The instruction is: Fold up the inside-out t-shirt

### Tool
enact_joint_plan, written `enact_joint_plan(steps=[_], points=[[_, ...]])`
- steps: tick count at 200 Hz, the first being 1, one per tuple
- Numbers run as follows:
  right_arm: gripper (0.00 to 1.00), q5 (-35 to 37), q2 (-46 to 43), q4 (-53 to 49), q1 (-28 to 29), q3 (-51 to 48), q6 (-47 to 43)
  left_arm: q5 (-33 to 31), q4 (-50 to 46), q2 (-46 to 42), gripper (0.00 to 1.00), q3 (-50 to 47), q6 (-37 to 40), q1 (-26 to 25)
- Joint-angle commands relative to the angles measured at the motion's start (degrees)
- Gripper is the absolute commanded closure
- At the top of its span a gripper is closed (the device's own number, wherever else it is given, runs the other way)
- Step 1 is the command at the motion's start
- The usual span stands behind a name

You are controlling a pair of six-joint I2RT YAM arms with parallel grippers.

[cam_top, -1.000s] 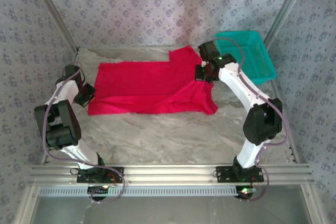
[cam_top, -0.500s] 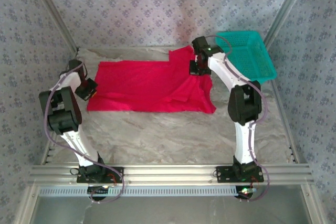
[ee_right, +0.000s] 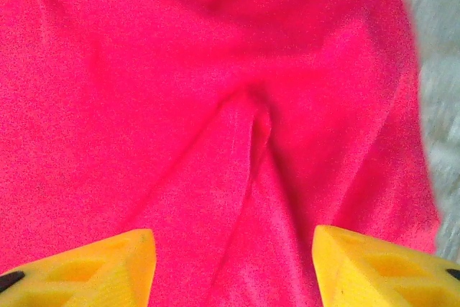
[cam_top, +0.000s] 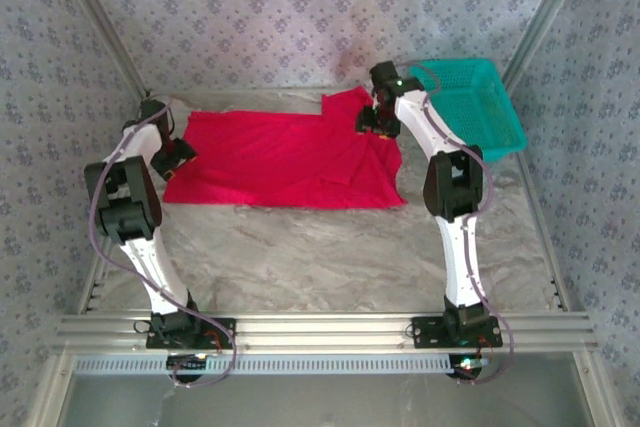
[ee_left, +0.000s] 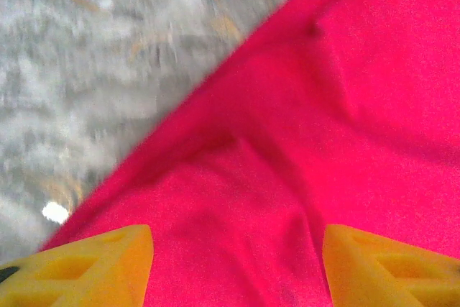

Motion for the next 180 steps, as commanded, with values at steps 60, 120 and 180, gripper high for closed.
enact_joint_plan(steps=[60, 120, 180], points=[[0.43, -7.6, -11.43, 19.56, 9.39, -29.62, 14.55, 10.51, 9.15, -20.72, 0.44, -21.99, -2.14, -4.96], [0.45, -3.46, -10.16, 18.43, 9.91, -29.06, 15.57, 9.4, 7.56, -22.75, 0.46, -22.49, -1.35, -5.1], [0.45, -1.23, -10.05, 16.54, 10.44, -29.88, 14.72, 8.83, 7.04, -23.52, 0.49, -21.98, -1.31, -4.97]])
